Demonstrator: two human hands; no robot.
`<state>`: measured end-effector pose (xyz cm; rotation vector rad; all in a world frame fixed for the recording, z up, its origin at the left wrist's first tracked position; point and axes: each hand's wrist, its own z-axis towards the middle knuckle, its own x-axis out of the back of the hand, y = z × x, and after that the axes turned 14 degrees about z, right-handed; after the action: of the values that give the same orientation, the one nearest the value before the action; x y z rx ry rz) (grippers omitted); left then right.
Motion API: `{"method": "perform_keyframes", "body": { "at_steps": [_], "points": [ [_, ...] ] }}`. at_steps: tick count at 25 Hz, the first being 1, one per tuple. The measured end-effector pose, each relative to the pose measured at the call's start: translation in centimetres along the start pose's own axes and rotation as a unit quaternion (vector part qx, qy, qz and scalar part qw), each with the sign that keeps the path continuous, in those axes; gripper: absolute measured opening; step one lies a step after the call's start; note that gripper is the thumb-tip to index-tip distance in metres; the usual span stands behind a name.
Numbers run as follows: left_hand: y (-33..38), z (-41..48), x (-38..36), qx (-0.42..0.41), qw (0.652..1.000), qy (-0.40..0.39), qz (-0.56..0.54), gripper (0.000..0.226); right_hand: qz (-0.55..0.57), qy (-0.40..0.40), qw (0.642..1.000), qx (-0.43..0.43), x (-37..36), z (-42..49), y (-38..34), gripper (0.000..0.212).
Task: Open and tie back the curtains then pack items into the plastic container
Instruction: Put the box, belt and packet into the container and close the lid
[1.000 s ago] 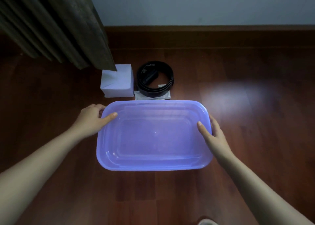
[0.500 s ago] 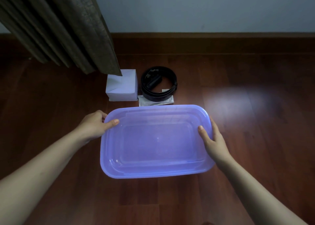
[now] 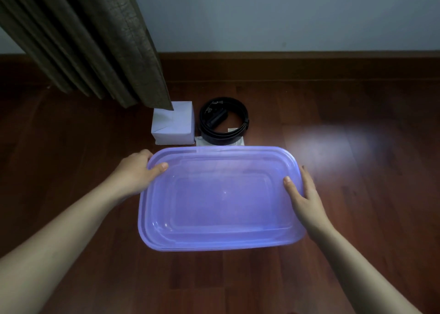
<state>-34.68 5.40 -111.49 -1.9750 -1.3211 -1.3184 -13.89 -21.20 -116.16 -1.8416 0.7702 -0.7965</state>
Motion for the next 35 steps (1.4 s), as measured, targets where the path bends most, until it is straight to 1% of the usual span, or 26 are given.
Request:
{"method": "perform_keyframes", "body": {
  "at_steps": [2,3,4,6,7,8,9,10,11,12,13,14,15,17,21,23,24,26,28,29,30,31,32,33,34,35],
  "points": [
    [0.5,-0.4,1.7,-0.022,0.997,0.066,-0.023,0.034,0.029,0.026,0.999,0.024,0.9,0.0,-1.2,0.049],
    [1.0,-0.4,2.5,-0.035,0.992,0.100,-0.074,0.033,0.072,0.033,0.996,0.030,1.6,-0.1,-1.9,0.042],
    [1.6,-0.2,3.2,-0.045,0.976,0.128,-0.172,0.030,0.124,0.037,0.991,0.030,2.5,-0.2,-2.6,0.037],
    [3.9,0.1,3.5,-0.040,0.896,0.130,-0.423,0.025,0.216,0.076,0.973,0.018,4.5,-0.2,-3.3,0.033],
    [5.2,0.3,3.0,-0.034,0.876,0.122,-0.465,0.026,0.250,0.112,0.962,0.013,5.6,-0.1,-3.3,0.031],
    [6.4,0.5,2.1,-0.052,0.892,0.122,-0.433,0.028,0.281,0.152,0.947,0.015,6.8,0.0,-2.8,0.028],
    [7.1,0.7,0.9,-0.095,0.931,0.128,-0.329,0.030,0.306,0.193,0.932,0.018,7.8,0.1,-2.2,0.023],
    [7.7,0.9,-0.6,-0.159,0.958,0.129,-0.199,0.034,0.328,0.231,0.916,0.021,8.7,0.2,-1.6,0.018],
    [8.1,1.1,-2.1,-0.227,0.965,0.108,-0.071,0.042,0.346,0.264,0.900,0.021,9.4,0.2,-0.8,0.016],
    [8.7,1.3,-3.3,-0.274,0.958,0.072,0.041,0.054,0.367,0.288,0.884,0.018,9.9,0.3,0.0,0.019],
    [9.3,1.6,-4.2,-0.298,0.944,0.043,0.138,0.064,0.391,0.312,0.866,0.013,10.2,0.5,0.9,0.025],
    [9.8,1.8,-5.0,-0.307,0.928,0.035,0.210,0.069,0.414,0.337,0.846,0.004,10.2,0.7,1.9,0.032],
    [10.5,2.0,-5.6,-0.306,0.917,0.040,0.253,0.072,0.428,0.363,0.827,-0.007,10.2,1.0,2.9,0.040],
    [11.1,2.2,-5.9,-0.309,0.910,0.049,0.272,0.074,0.423,0.413,0.805,-0.034,9.6,1.6,4.3,0.054],
    [10.5,2.0,-6.1,-0.325,0.904,0.030,0.276,0.078,0.350,0.459,0.814,-0.058,6.8,1.8,6.2,0.060],
    [10.7,1.8,-6.3,-0.308,0.906,0.021,0.291,0.080,0.269,0.471,0.837,-0.072,5.9,2.0,6.8,0.058],
    [10.8,1.7,-6.3,-0.302,0.907,0.017,0.294,0.080,0.207,0.478,0.847,-0.103,5.6,2.1,7.0,0.059],
    [10.9,1.5,-6.3,-0.298,0.908,0.012,0.295,0.078,0.112,0.483,0.849,-0.181,5.2,2.1,7.5,0.062],
    [10.8,1.6,-6.2,-0.306,0.915,0.047,0.257,0.075,0.057,0.481,0.846,-0.225,4.9,2.1,7.8,0.063],
    [10.7,1.8,-5.9,-0.310,0.921,0.098,0.215,0.074,0.038,0.484,0.845,-0.222,4.8,2.0,7.6,0.064],
    [10.4,2.2,-5.4,-0.304,0.923,0.167,0.167,0.071,0.019,0.491,0.849,-0.194,4.6,2.1,7.3,0.066],
    [10.1,3.1,-4.7,-0.276,0.922,0.244,0.121,0.065,-0.002,0.485,0.864,-0.133,4.4,2.1,6.8,0.068],
    [9.5,4.2,-4.0,-0.218,0.923,0.307,0.080,0.058,-0.022,0.454,0.890,-0.039,4.1,2.1,6.2,0.069],
    [8.7,5.3,-3.1,-0.136,0.930,0.340,0.045,0.054,-0.035,0.392,0.918,0.059,3.5,2.0,5.5,0.067],
    [7.9,6.5,-2.3,-0.046,0.942,0.332,0.019,0.057,-0.046,0.314,0.940,0.127,2.7,1.9,4.7,0.065],
    [7.1,7.5,-1.8,0.030,0.954,0.298,0.009,0.066,-0.059,0.233,0.958,0.154,1.8,1.9,3.8,0.064]
  ]
}}
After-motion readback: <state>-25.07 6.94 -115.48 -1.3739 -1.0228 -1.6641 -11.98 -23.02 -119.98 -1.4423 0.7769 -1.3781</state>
